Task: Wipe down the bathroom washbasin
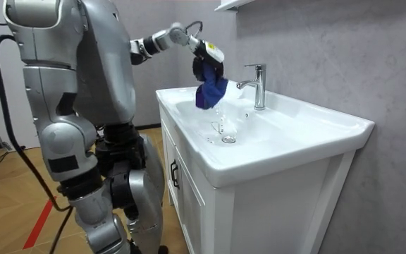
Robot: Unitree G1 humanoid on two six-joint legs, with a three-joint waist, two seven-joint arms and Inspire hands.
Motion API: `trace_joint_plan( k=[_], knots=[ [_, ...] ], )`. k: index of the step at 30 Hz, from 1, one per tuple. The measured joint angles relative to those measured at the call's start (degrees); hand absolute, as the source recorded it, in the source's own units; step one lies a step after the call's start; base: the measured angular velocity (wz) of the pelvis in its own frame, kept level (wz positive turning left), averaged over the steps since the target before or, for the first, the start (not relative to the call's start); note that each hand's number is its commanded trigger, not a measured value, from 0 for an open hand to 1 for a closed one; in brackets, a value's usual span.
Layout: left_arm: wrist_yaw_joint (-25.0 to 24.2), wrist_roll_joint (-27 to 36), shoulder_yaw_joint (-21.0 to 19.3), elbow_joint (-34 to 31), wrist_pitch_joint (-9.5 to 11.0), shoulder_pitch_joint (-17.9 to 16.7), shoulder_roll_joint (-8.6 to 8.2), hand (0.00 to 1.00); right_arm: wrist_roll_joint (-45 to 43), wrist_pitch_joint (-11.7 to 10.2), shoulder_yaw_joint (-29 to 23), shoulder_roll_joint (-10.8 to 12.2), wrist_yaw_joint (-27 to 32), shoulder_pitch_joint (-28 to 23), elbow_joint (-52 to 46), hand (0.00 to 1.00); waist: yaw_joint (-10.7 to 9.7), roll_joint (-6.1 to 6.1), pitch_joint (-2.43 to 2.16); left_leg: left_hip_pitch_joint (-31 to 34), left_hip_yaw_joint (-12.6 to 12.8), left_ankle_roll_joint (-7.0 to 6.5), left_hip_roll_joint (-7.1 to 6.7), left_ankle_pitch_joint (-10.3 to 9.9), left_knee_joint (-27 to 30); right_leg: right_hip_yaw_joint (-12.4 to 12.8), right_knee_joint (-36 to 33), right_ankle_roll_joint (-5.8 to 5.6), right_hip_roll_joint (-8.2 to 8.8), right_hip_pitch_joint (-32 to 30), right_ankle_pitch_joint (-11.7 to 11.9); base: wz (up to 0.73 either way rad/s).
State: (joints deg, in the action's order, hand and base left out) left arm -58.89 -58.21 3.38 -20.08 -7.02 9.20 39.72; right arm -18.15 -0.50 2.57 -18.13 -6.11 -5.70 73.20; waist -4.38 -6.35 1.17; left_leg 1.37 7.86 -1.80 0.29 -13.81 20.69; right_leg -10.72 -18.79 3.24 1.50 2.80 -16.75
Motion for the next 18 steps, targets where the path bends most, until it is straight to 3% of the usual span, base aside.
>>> trace_joint_plan(
  k=[3,5,7,8,14,18],
  knots=[
    [0.50,0.05,2.69,6.37,-0.41,-0.97,-3.53,1.00,0.04,1.04,0.70,0.01,-0.06,0.01,0.01,0.00,-1.51,0.92,0.45,0.36,-0.09,0.00,0.00,0.00,0.08,0.10,0.01,-0.01,-0.01,-0.32,-0.01,0.00],
    [1.29,0.07,4.36,9.23,-1.14,-1.12,-5.21,1.00,0.42,1.55,0.75,0.03,0.08,0.12,0.13,0.00,-1.87,0.94,0.27,1.85,-0.20,0.00,0.07,0.00,0.80,-0.07,-0.06,-0.05,-0.01,-1.46,0.09,0.02],
    [2.64,0.02,5.26,11.91,-1.53,-1.77,-7.36,1.00,0.34,2.04,0.68,0.20,-0.07,0.32,0.43,0.00,-2.43,1.30,0.38,2.75,-0.17,-0.01,0.14,0.00,0.97,-0.09,-0.05,-0.03,-0.03,-2.23,0.26,0.00],
    [3.81,-0.10,5.49,14.05,-1.83,-2.64,-8.66,1.00,0.30,2.67,0.67,0.50,-0.11,0.27,0.44,0.00,-3.17,1.31,0.08,3.08,-0.14,-0.01,0.13,0.00,0.92,-0.14,-0.18,-0.04,-0.02,-2.62,0.26,0.00],
    [11.47,-3.01,5.87,24.75,-4.45,-4.53,-13.27,1.00,-0.13,4.21,0.71,1.18,-0.29,0.47,-0.26,0.00,-3.59,3.04,-0.24,2.81,0.59,-0.01,0.23,0.00,0.84,0.06,-0.86,-0.04,0.07,-2.41,0.26,-0.03],
    [16.06,-4.67,5.77,29.40,-6.51,-4.75,-16.91,1.00,-0.41,5.48,0.65,1.34,-0.30,1.70,-0.34,0.00,-3.48,3.06,-0.42,1.27,2.16,-0.02,0.20,0.00,0.48,1.00,-0.92,-0.26,0.20,-1.95,-0.06,-0.10]
  ],
)
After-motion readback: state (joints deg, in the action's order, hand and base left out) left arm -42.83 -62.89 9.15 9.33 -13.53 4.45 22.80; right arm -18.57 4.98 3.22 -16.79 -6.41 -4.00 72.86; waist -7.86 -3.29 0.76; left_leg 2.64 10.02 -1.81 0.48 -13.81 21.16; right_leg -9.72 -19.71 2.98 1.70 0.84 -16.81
